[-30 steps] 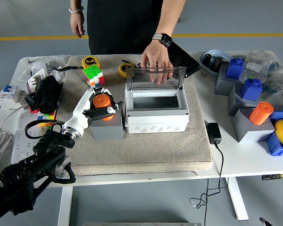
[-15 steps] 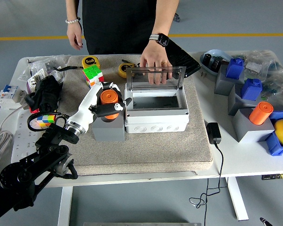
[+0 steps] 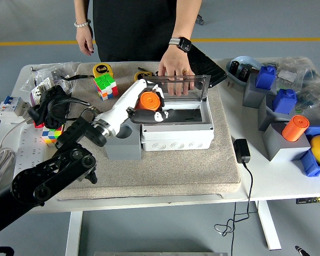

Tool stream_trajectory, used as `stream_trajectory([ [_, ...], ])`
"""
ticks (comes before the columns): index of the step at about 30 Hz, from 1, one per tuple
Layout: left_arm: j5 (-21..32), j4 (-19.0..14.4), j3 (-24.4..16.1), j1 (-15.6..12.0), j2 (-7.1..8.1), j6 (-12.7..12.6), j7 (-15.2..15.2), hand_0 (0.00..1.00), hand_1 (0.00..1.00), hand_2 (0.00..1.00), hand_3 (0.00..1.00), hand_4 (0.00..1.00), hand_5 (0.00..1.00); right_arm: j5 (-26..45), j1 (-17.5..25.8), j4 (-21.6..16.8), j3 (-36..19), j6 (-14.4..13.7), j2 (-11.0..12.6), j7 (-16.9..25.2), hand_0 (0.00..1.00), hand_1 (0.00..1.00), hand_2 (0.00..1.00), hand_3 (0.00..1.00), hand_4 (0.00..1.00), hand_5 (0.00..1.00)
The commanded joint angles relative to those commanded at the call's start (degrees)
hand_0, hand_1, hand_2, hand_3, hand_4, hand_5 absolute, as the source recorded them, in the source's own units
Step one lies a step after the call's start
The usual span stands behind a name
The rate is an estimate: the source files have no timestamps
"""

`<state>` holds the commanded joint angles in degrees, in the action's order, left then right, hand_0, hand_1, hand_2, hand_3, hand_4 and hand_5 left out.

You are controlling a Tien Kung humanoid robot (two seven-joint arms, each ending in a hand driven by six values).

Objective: Fetch the battery,place it into the box,close the lid of the box

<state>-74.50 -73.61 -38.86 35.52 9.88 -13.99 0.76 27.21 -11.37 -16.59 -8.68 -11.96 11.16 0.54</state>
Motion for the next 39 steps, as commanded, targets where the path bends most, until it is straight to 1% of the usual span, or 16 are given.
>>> stream_trajectory([
  [1,0.14,0.86,1.20,1.48,-0.87,-0.10,-0.34,0.110,0.107,0.217,0.167,0.226,0.002,0.03,0.00,-0.01,0.05,-0.03,0.03,0.01,0.676,0.646,0.667,0.553,0.875,0.438],
  [4,-0.02,2.44,3.37,4.15,-2.37,-0.53,-0.54,0.113,0.111,0.213,0.166,0.216,0.002,0.24,0.02,-0.02,0.22,-0.06,0.06,0.03,0.676,0.647,0.666,0.553,0.874,0.438],
  [5,-0.33,3.47,4.50,5.45,-3.18,-0.54,-0.48,0.113,0.111,0.213,0.166,0.216,0.002,0.31,0.06,-0.03,0.28,-0.09,0.09,0.06,0.676,0.647,0.666,0.553,0.874,0.438],
  [10,-1.92,7.74,9.21,10.12,-5.86,-0.70,0.73,0.113,0.113,0.210,0.166,0.219,0.002,0.61,0.07,-0.02,0.42,-0.18,0.16,0.08,0.676,0.647,0.666,0.553,0.874,0.439],
  [13,-2.46,10.23,11.36,12.05,-7.30,-0.60,1.50,0.113,0.113,0.210,0.166,0.219,0.002,0.64,0.07,-0.02,0.52,-0.24,0.22,0.05,0.676,0.647,0.666,0.553,0.874,0.439],
  [18,-3.11,14.01,13.49,14.26,-9.64,-0.62,2.47,0.125,0.123,0.208,0.165,0.206,0.002,0.77,0.11,-0.01,0.77,-0.35,0.27,0.05,0.675,0.647,0.666,0.553,0.875,0.439],
  [19,-3.14,14.50,13.64,14.49,-9.88,-0.64,2.61,0.125,0.123,0.208,0.165,0.206,0.002,0.78,0.11,0.00,0.82,-0.36,0.26,0.06,0.675,0.647,0.666,0.553,0.875,0.439],
  [21,-3.64,15.99,13.93,15.06,-9.88,-0.51,3.54,0.131,0.132,0.209,0.171,0.221,0.002,0.80,0.12,0.00,0.93,-0.42,0.24,0.07,0.676,0.647,0.664,0.553,0.874,0.439],
  [25,-3.74,18.54,14.09,15.79,-9.88,-0.52,4.15,0.131,0.132,0.209,0.171,0.221,0.002,0.86,0.16,-0.03,1.02,-0.48,0.28,0.10,0.676,0.647,0.664,0.553,0.874,0.439],
  [26,-3.63,18.88,14.12,15.93,-9.88,-0.51,4.16,0.131,0.132,0.209,0.171,0.221,0.002,0.93,0.18,-0.03,1.07,-0.48,0.28,0.12,0.676,0.647,0.664,0.553,0.874,0.439],
  [27,-3.51,19.20,14.21,16.09,-9.88,-0.56,4.09,0.159,0.164,0.229,0.183,0.270,0.002,0.99,0.20,-0.04,1.09,-0.47,0.28,0.14,0.676,0.647,0.664,0.552,0.874,0.439],
  [32,-3.02,20.62,14.72,16.62,-9.88,-0.36,4.08,0.159,0.164,0.229,0.183,0.270,0.002,0.97,0.12,-0.05,1.06,-0.52,0.31,0.18,0.676,0.647,0.664,0.552,0.874,0.439],
  [33,-2.92,20.67,14.80,16.56,-9.88,-0.34,3.98,0.201,0.237,0.304,0.261,0.467,0.002,0.97,0.11,-0.06,1.04,-0.51,0.32,0.18,0.676,0.648,0.665,0.553,0.874,0.440],
  [38,-3.05,20.70,14.05,15.91,-9.88,-0.09,3.80,0.201,0.237,0.304,0.261,0.467,0.002,0.98,0.13,-0.07,0.96,-0.51,0.32,0.20,0.676,0.648,0.665,0.553,0.874,0.440],
  [39,-3.00,20.70,13.98,15.83,-9.88,-0.02,3.65,0.371,0.390,0.467,0.456,0.877,0.002,1.02,0.13,-0.06,1.01,-0.50,0.30,0.19,0.675,0.648,0.664,0.552,0.874,0.440],
])
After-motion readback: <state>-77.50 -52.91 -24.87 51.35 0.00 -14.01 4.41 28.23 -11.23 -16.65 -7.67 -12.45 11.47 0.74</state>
